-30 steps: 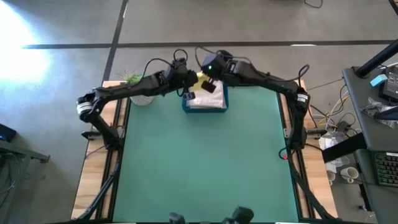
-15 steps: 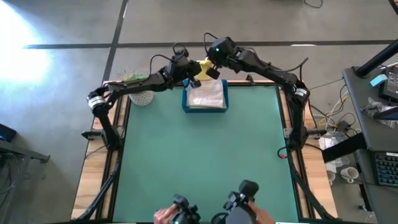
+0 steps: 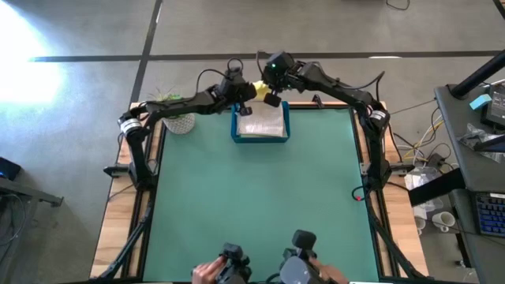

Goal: Fold microfiber towels
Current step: Put the folded yellow microfiber towel into the blue bin

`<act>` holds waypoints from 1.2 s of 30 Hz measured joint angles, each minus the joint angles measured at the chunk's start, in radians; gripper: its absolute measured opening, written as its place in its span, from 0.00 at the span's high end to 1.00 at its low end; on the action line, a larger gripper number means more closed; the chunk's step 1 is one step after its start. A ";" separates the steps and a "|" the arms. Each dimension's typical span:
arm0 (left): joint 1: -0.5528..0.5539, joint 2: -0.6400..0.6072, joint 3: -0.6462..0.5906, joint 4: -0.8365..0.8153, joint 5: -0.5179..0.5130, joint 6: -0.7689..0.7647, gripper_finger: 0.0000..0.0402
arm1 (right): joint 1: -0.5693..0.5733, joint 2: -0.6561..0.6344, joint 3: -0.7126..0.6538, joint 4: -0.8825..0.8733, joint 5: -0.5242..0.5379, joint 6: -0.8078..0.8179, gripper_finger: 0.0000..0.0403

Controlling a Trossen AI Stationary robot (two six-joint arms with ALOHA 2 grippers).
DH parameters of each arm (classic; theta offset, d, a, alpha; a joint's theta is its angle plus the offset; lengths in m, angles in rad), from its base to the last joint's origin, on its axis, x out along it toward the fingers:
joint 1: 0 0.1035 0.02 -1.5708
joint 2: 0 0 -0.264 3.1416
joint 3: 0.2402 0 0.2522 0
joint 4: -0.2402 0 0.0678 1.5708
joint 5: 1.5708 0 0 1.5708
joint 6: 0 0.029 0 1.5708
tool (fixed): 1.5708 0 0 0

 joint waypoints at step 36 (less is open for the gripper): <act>-0.079 -0.008 -0.001 -0.528 0.354 -0.159 1.00 | 0.093 0.126 -0.040 -0.386 -0.268 0.170 0.98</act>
